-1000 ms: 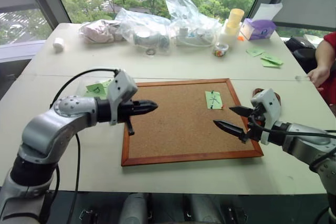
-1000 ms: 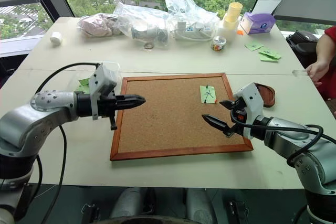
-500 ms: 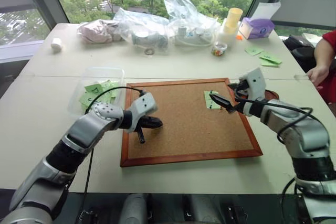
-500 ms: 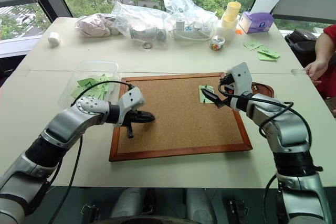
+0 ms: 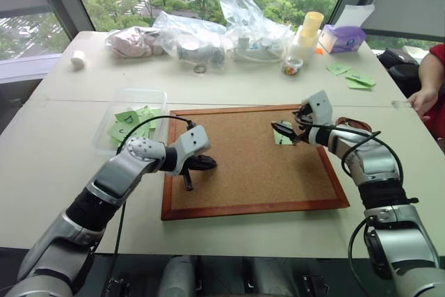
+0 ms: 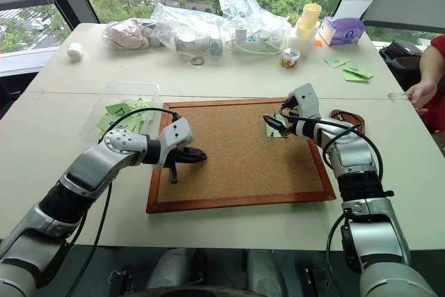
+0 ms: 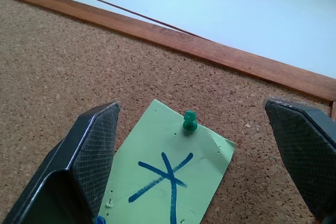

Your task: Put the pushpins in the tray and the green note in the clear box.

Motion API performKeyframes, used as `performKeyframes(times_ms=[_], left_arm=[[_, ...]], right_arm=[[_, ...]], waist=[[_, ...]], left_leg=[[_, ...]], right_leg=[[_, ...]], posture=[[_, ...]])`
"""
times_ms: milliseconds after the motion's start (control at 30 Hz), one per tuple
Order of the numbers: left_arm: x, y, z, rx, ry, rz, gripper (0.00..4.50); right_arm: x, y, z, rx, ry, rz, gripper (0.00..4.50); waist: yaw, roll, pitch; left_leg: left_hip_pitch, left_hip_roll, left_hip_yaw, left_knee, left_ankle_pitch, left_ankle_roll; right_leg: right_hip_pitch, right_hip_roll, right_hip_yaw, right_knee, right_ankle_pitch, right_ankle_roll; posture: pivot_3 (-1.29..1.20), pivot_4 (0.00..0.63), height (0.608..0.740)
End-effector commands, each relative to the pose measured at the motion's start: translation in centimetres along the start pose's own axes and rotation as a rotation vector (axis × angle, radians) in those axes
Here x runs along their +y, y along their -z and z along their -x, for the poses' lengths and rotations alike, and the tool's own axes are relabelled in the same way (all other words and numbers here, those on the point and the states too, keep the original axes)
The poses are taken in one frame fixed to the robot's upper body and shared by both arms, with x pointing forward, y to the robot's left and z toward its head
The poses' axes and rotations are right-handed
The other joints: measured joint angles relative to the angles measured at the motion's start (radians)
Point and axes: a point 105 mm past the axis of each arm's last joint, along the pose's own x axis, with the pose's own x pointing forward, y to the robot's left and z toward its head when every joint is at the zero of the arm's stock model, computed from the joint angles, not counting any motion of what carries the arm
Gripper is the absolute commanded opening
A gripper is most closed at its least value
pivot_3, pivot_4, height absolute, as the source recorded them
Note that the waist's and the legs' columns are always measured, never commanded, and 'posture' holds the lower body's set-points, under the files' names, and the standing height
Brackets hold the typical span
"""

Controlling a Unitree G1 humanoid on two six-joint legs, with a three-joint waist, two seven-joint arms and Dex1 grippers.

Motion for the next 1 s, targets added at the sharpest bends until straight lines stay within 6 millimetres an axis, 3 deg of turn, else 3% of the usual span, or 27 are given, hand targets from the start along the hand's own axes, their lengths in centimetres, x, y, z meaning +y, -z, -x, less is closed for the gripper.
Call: performKeyframes(times_ms=[33,100,333,533,700,833,1000], left_arm=[[-0.1,1.1,-0.2,0.036,-0.014,0.025,0.01],[-0.2,1.1,-0.2,0.033,-0.014,0.026,0.00],[-0.3,1.3,-0.2,0.043,-0.018,0.026,0.00],[-0.3,1.8,-0.3,0.062,-0.015,0.022,0.00],[-0.6,2.8,-0.4,0.103,0.002,0.026,0.00],[-2.0,2.6,-0.9,0.033,0.075,0.097,0.00],[-2.2,2.9,-1.0,0.034,0.081,0.121,0.00]], right_arm=[[-0.3,-1.7,-0.3,-0.054,0.000,0.019,4.25],[-0.5,-1.6,-0.5,-0.054,0.002,0.013,3.67],[-0.5,-1.3,-0.7,-0.064,-0.001,-0.010,0.08],[-1.2,-2.0,-0.3,-0.114,0.036,-0.025,0.03],[-2.2,-3.8,0.5,-0.224,0.098,-0.041,0.03],[-2.6,-5.2,1.3,-0.306,0.125,-0.061,0.03],[-2.3,-5.2,1.5,-0.318,0.127,-0.072,0.03]], waist=[[-0.001,0.000,0.000],[-0.001,0.000,0.000],[-0.001,0.000,0.000],[-0.002,0.000,0.000],[-0.002,0.001,0.000],[-0.003,0.001,0.000],[-0.005,0.002,-0.001]], left_leg=[[0.000,0.000,0.000,0.000,0.000,0.000],[0.001,0.000,0.000,0.000,0.000,0.000],[0.001,0.000,0.001,0.000,0.000,0.000],[0.001,0.000,0.001,0.000,0.000,0.000],[0.001,0.000,0.001,0.000,0.000,0.000],[0.001,0.001,0.001,0.000,0.000,0.000],[0.002,0.001,0.001,0.000,0.000,0.000]], right_leg=[[0.000,0.000,0.000,0.000,0.000,0.000],[0.000,0.000,0.000,0.001,0.000,0.000],[0.000,0.000,0.000,0.002,0.000,0.000],[0.000,0.000,0.000,0.002,0.000,0.000],[0.000,0.000,0.000,0.002,0.000,0.000],[0.000,0.000,0.000,0.002,0.000,0.000],[0.000,0.000,0.000,0.002,0.000,0.000]], posture=[[0.00,0.150,0.735],[0.00,0.150,0.735],[0.00,0.150,0.735],[0.00,0.150,0.735],[0.00,0.150,0.735],[0.00,0.150,0.735],[0.00,0.150,0.735]])
